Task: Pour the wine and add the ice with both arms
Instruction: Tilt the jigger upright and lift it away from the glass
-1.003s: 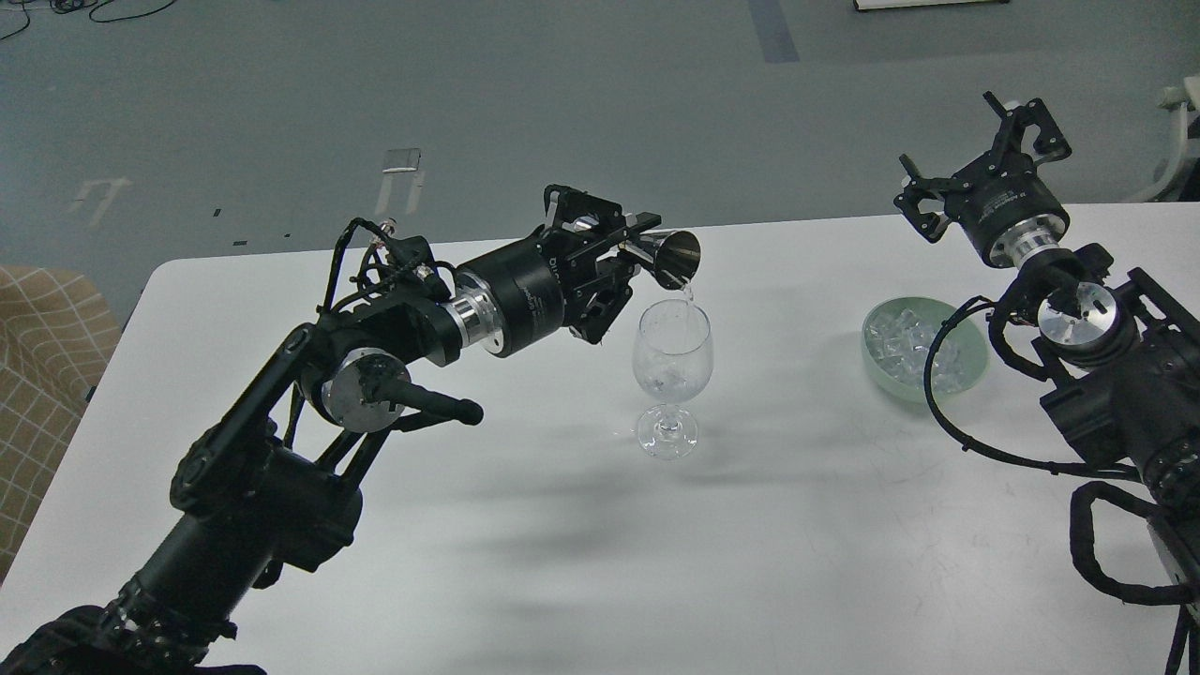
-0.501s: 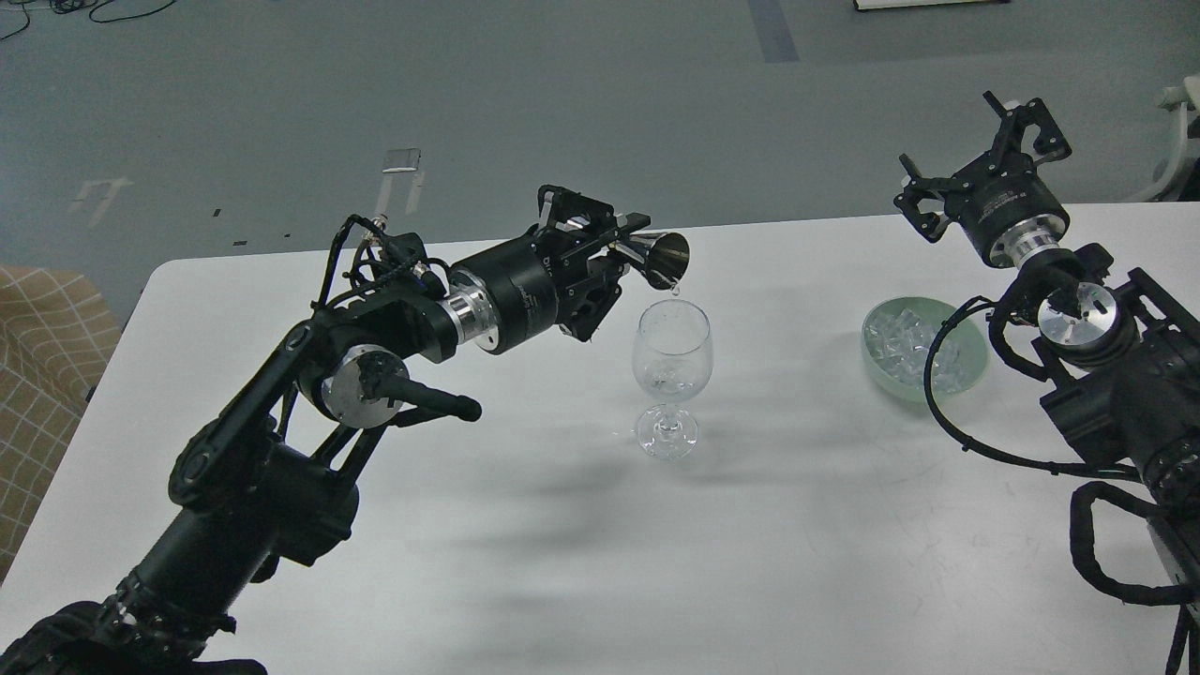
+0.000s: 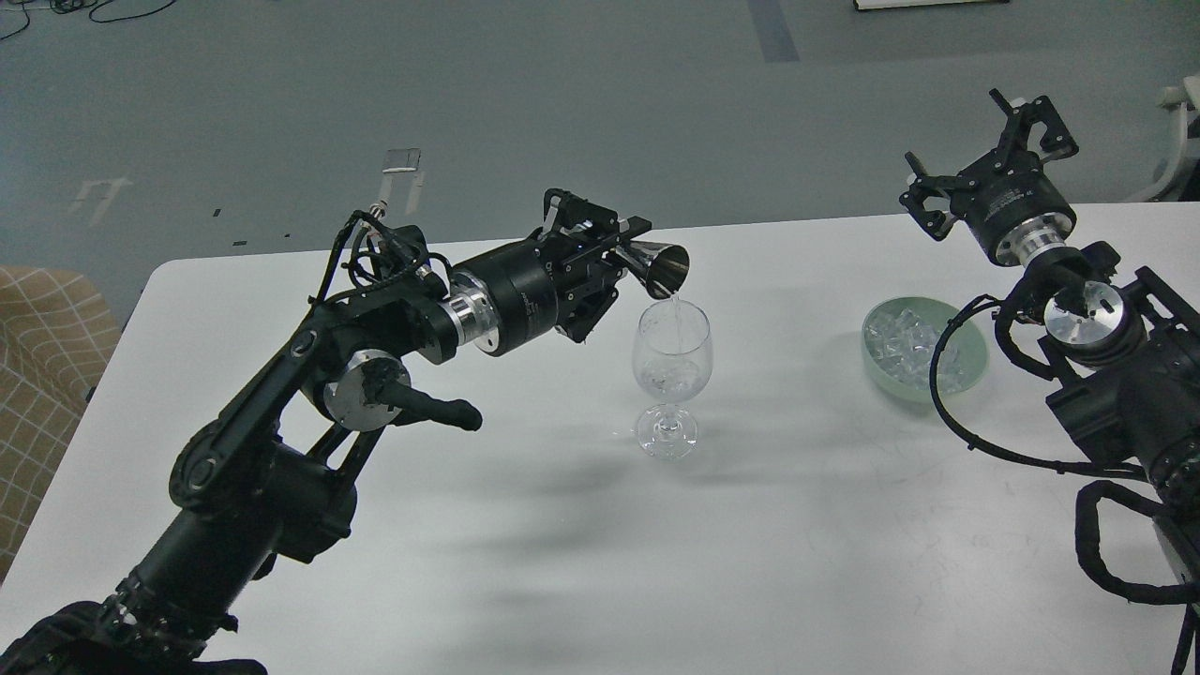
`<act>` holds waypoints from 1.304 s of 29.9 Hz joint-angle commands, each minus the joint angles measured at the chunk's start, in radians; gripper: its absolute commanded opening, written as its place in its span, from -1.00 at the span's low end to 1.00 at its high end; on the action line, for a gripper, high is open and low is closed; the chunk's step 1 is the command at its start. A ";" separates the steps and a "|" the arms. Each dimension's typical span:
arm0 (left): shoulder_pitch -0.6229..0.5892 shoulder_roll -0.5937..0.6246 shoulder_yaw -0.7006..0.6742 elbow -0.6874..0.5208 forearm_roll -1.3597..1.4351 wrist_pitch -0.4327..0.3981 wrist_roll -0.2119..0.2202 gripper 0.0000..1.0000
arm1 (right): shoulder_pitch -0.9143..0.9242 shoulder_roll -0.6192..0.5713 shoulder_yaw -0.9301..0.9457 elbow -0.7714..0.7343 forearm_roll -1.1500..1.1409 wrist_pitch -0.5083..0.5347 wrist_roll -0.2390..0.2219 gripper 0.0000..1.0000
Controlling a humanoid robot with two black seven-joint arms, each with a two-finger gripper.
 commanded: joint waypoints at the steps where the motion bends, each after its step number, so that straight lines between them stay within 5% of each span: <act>1: -0.001 0.000 0.000 0.003 0.011 -0.002 0.000 -0.96 | -0.001 -0.002 -0.003 0.011 0.000 0.001 0.000 1.00; 39: -0.061 0.006 0.003 -0.005 0.240 -0.136 0.000 -0.97 | 0.019 -0.044 0.000 0.043 0.000 -0.002 -0.002 1.00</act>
